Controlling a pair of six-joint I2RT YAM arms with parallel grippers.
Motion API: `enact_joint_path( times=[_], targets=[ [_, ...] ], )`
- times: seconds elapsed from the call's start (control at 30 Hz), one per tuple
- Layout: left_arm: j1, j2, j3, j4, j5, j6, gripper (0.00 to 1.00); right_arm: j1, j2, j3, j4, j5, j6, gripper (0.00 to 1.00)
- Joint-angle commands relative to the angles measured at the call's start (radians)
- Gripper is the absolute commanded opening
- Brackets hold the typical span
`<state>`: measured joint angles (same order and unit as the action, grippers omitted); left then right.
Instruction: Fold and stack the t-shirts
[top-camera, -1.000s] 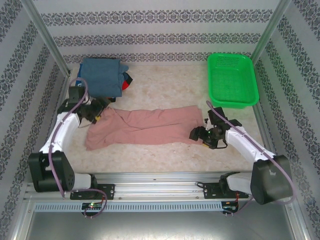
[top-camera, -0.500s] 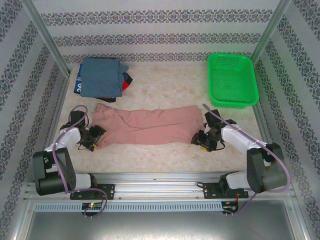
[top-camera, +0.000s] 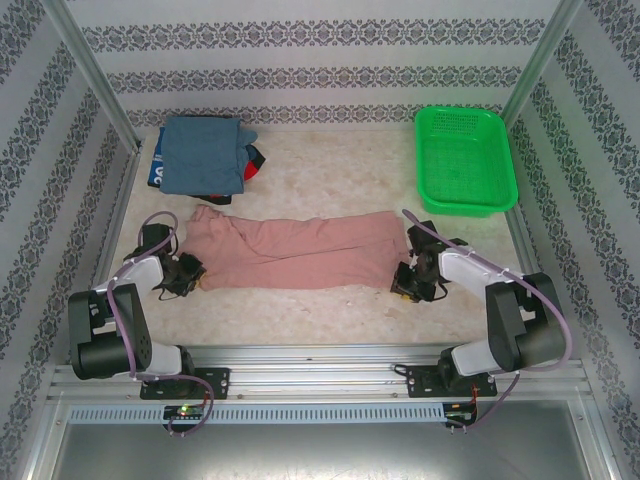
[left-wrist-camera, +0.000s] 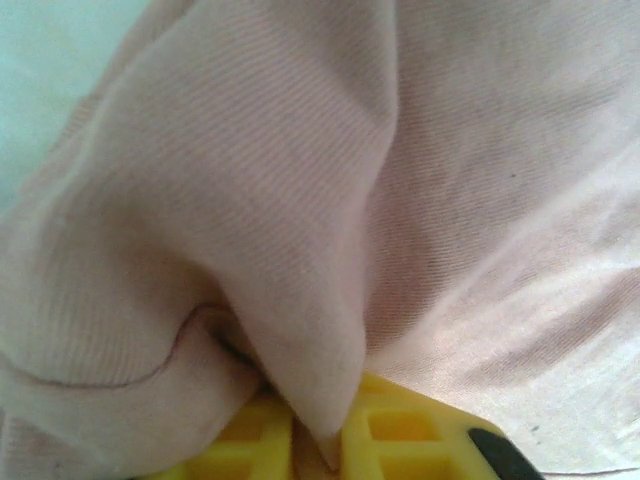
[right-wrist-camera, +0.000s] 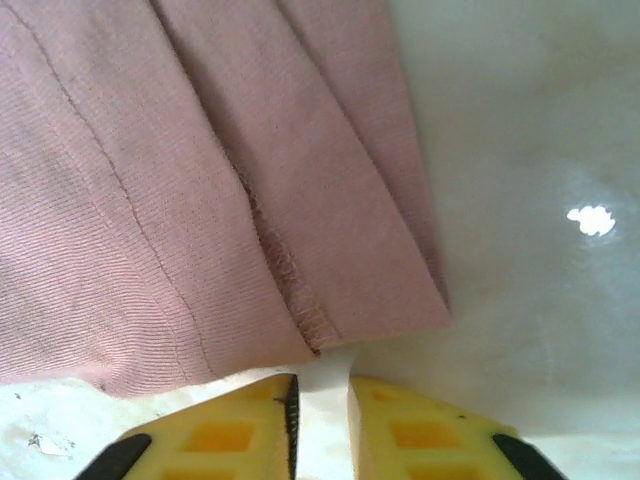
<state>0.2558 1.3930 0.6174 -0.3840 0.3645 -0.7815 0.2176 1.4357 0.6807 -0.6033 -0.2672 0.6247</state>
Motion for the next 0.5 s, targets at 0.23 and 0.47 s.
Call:
enact_joint_path(
  times=[0.23, 0.47],
  targets=[
    [0.028, -0.017, 0.008, -0.024, -0.027, 0.042, 0.06, -0.057, -0.012, 0.038, 0.056, 0.013, -0.026, 0.08],
    [0.028, -0.022, 0.013, -0.013, 0.017, 0.044, 0.06, -0.046, -0.078, 0.044, 0.015, -0.045, -0.016, 0.36]
  ],
)
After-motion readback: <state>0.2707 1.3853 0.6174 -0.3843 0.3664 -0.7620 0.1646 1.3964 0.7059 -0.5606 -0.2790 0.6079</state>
